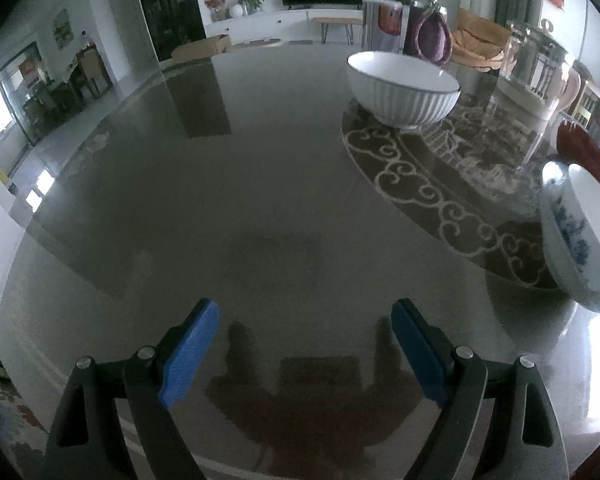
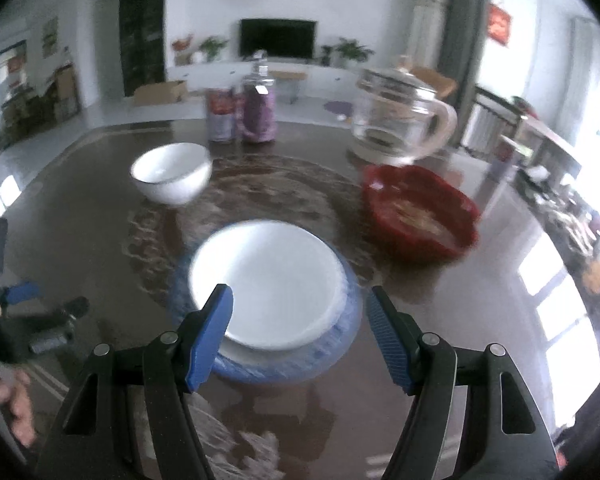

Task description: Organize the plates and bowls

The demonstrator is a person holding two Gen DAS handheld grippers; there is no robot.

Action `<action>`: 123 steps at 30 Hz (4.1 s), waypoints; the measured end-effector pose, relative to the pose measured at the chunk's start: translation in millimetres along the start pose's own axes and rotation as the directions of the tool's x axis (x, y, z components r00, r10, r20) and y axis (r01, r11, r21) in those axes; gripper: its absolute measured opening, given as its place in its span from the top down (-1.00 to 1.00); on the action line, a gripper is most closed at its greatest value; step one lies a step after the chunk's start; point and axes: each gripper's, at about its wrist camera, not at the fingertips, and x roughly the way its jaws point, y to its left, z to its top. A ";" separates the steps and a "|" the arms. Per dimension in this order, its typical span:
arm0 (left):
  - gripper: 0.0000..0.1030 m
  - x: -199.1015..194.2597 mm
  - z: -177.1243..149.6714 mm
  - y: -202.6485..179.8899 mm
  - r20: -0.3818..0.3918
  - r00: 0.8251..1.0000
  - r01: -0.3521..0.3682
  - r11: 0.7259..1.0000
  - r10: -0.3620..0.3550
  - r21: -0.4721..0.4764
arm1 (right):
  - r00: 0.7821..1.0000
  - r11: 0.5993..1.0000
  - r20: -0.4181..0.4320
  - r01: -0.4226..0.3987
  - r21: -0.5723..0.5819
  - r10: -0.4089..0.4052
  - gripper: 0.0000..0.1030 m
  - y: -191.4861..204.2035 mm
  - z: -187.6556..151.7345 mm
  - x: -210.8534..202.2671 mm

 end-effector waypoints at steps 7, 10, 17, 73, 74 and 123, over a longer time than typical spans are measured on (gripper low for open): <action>-0.78 15.9 7.8 2.6 0.007 0.999 0.042 0.999 -0.042 -0.034 | 0.982 0.942 -0.153 0.153 0.299 -0.111 -0.41 -98.3 -71.3 26.3; -0.90 22.4 14.0 4.2 0.028 0.999 0.037 0.998 -0.036 -0.041 | 0.973 0.906 -0.184 0.199 0.374 -0.138 -0.41 -130.0 -79.3 35.0; -1.00 32.7 25.2 11.7 0.039 0.999 0.022 0.997 -0.019 -0.074 | 0.950 0.858 -0.252 0.282 0.429 -0.186 -0.61 -175.1 -59.9 74.4; -1.00 34.4 25.2 16.3 0.062 0.998 -0.014 0.990 0.022 -0.139 | 0.922 0.808 -0.288 0.371 0.458 -0.260 -0.85 -195.2 -15.1 141.8; -1.00 34.7 25.7 16.2 0.062 0.998 -0.014 0.990 0.023 -0.139 | 0.922 0.808 -0.288 0.371 0.458 -0.260 -0.85 -195.2 -15.2 141.8; -0.99 14.2 187.7 31.1 -0.055 0.929 0.353 0.923 -0.365 -0.155 | 0.934 0.949 -0.214 -0.248 0.192 0.287 -0.82 -57.3 158.4 106.0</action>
